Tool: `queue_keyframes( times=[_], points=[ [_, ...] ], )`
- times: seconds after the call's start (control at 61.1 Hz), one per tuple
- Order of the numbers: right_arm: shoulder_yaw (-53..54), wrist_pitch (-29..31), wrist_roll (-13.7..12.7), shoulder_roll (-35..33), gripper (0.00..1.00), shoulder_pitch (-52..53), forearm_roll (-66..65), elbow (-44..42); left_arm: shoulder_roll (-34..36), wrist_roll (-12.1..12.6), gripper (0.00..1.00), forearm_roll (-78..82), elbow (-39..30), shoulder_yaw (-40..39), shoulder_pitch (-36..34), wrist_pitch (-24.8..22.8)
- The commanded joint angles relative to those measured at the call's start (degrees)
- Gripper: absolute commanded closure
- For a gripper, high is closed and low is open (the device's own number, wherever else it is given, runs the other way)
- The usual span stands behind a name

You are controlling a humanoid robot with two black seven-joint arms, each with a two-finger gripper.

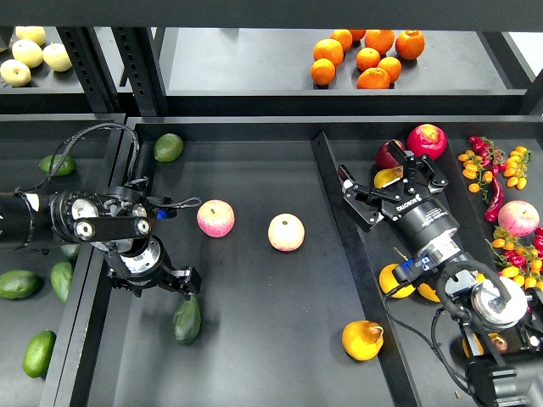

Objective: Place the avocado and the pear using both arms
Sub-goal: 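Lower the left gripper and close it around the dark green avocado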

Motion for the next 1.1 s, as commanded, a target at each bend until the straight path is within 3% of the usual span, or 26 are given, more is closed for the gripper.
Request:
queue_keyframes(
  times=[0.0, 1.08],
  points=[
    [0.0, 0.1, 0.0, 0.0, 0.0, -0.1, 0.1, 0.0, -0.4, 0.0, 0.01, 0.1, 0.4, -0.1, 0.7, 0.0],
    [0.0, 0.4, 0.0, 0.0, 0.0, -0.3, 0.1, 0.0, -5.6, 0.0, 0.01, -0.2, 4.5, -1.0, 2.8, 0.0]
  ],
)
